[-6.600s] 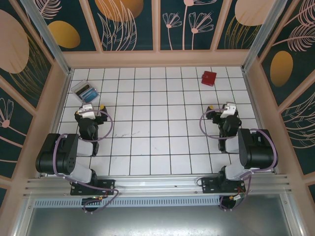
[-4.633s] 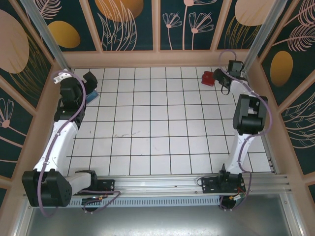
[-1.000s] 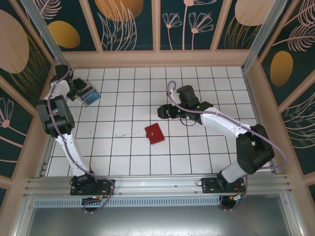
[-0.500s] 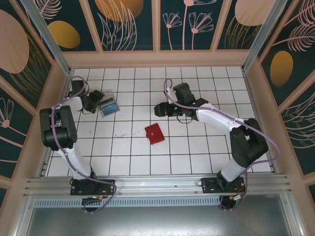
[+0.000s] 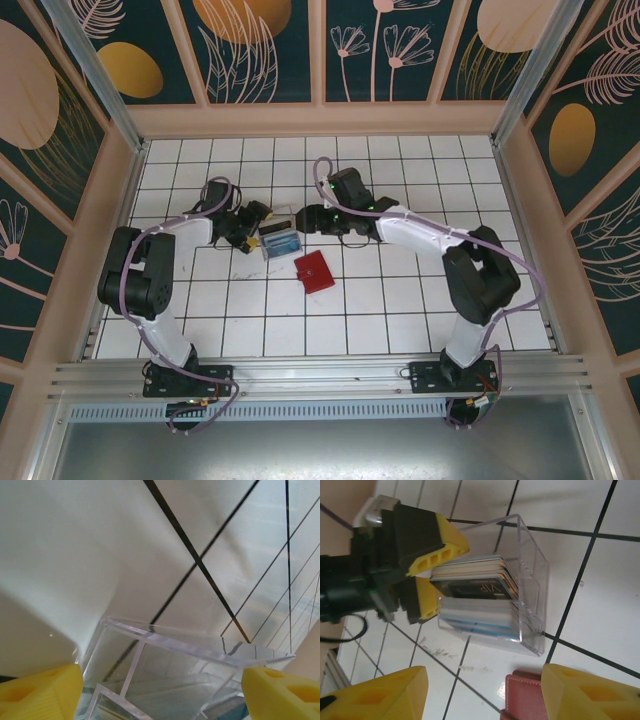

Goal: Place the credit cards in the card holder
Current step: Move the storage box to the center of the table.

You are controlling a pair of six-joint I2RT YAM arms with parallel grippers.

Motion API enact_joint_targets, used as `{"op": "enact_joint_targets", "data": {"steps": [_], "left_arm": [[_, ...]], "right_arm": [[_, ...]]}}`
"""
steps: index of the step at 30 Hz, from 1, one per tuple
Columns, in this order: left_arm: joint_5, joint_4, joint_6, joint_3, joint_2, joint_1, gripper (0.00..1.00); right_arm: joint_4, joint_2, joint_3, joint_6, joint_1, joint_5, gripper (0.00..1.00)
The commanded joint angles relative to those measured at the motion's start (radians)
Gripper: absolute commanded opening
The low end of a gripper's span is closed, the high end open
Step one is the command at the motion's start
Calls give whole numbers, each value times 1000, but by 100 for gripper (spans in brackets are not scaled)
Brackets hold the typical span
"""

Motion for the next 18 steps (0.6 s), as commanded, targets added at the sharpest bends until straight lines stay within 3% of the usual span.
{"op": "enact_joint_targets", "data": {"steps": [1, 6, 12, 18], "left_arm": [[16, 9, -38, 51, -32, 4, 86], [2, -77, 60, 143, -7, 14, 88], [-33, -113, 130, 168, -102, 55, 90], [-29, -138, 193, 98, -180, 92, 93]], "right_arm": [[3, 46, 47, 24, 3, 44, 61], [-65, 148, 176, -39, -22, 65, 55], [-97, 285, 313, -78, -46, 23, 48], [-127, 371, 407, -81, -46, 6, 41]]}}
